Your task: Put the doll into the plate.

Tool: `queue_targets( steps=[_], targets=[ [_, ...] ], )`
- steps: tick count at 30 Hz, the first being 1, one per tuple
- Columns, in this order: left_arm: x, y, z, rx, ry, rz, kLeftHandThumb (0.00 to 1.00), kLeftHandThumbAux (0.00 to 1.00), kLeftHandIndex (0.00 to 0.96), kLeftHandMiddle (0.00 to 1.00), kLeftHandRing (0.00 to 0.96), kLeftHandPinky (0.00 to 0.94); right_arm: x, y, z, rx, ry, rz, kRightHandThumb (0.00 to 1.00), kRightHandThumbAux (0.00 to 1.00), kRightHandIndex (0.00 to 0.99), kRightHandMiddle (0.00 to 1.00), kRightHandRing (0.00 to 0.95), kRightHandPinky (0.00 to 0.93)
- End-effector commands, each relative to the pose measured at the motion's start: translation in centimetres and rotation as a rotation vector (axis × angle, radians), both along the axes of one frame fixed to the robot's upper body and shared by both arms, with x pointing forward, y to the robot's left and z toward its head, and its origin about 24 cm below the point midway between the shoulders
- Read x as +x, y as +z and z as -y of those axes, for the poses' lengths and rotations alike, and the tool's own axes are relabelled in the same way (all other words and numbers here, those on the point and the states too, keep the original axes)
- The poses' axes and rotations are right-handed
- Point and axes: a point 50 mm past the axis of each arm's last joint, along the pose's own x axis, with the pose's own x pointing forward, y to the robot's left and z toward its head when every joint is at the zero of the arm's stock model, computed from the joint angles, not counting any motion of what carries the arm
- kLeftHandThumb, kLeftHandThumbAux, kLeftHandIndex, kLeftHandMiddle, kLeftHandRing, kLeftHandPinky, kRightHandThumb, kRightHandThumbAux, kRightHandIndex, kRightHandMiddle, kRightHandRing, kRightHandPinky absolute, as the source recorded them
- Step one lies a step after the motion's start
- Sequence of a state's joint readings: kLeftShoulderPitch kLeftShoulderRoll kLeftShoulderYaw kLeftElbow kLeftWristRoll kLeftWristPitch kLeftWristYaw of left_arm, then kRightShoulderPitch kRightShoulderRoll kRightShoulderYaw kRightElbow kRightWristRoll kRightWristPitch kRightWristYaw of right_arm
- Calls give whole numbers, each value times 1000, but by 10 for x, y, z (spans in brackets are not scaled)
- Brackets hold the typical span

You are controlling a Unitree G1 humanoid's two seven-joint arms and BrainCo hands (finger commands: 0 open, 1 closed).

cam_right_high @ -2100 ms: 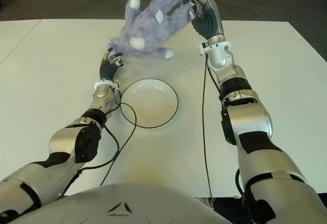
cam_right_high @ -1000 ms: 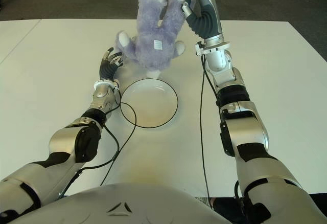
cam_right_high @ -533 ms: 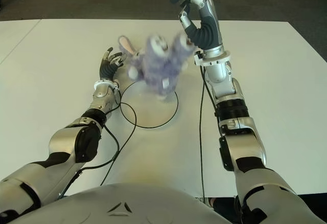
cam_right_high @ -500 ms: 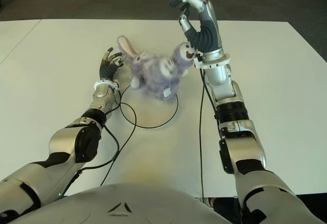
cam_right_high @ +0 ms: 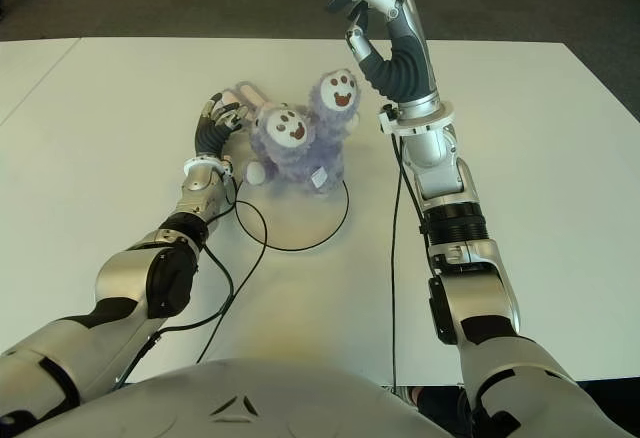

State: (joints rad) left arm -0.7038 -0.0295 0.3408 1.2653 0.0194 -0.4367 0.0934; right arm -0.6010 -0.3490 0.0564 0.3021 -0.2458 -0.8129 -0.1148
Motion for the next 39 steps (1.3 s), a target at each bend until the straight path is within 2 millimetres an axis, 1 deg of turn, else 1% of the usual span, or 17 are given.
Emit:
queue_targets(
  steps=[1, 2, 4, 12, 17, 22, 25, 26, 31, 32, 35, 39],
  targets=[
    [-51, -67, 10, -55, -14, -341, 0, 696, 113, 270, 286, 281, -6, -1, 0, 32, 46, -18, 840, 681, 388, 567, 656, 663],
    [-51, -67, 10, -54, -14, -340, 0, 700, 116, 269, 285, 278, -8, -2, 0, 34, 54, -20, 841, 679, 393, 574, 661, 682],
    [-51, -67, 10, -52, -14, -338, 0, 701, 116, 269, 285, 277, -9, -2, 0, 36, 65, -25, 842, 679, 394, 576, 663, 688],
    [-50, -66, 11, -53, -13, -334, 0, 704, 125, 274, 287, 275, -16, -8, 1, 0, 107, -64, 843, 678, 399, 583, 655, 677],
    [-51, -67, 12, -49, -16, -333, 0, 705, 120, 253, 268, 253, -17, -14, -2, -19, 146, -115, 843, 677, 402, 585, 663, 685],
    [-52, -67, 12, -43, -20, -325, 0, 698, 121, 238, 256, 251, -17, -15, -5, -28, 189, -145, 845, 676, 404, 586, 669, 704],
    [-52, -66, 13, -36, -29, -313, 0, 691, 125, 233, 250, 249, -14, -14, -7, -28, 214, -153, 846, 676, 404, 588, 686, 743],
    [-52, -66, 13, -36, -30, -311, 0, 696, 133, 242, 257, 268, -13, -14, -8, -27, 218, -152, 845, 676, 402, 587, 692, 746],
    [-53, -67, 13, -41, -31, -310, 0, 709, 143, 254, 269, 273, -11, -14, -9, -7, 221, -133, 845, 677, 398, 585, 701, 748],
    [-54, -68, 12, -42, -30, -312, 0, 714, 147, 259, 277, 291, -11, -14, -9, -3, 220, -128, 845, 677, 397, 585, 705, 746],
    [-54, -68, 12, -46, -25, -321, 0, 724, 152, 271, 290, 300, -9, -16, -10, 5, 209, -110, 845, 677, 394, 583, 708, 737],
    [-52, -67, 12, -52, -22, -323, 0, 731, 147, 285, 303, 304, -6, -19, -11, -6, 190, -101, 845, 677, 394, 584, 719, 752]
  ],
)
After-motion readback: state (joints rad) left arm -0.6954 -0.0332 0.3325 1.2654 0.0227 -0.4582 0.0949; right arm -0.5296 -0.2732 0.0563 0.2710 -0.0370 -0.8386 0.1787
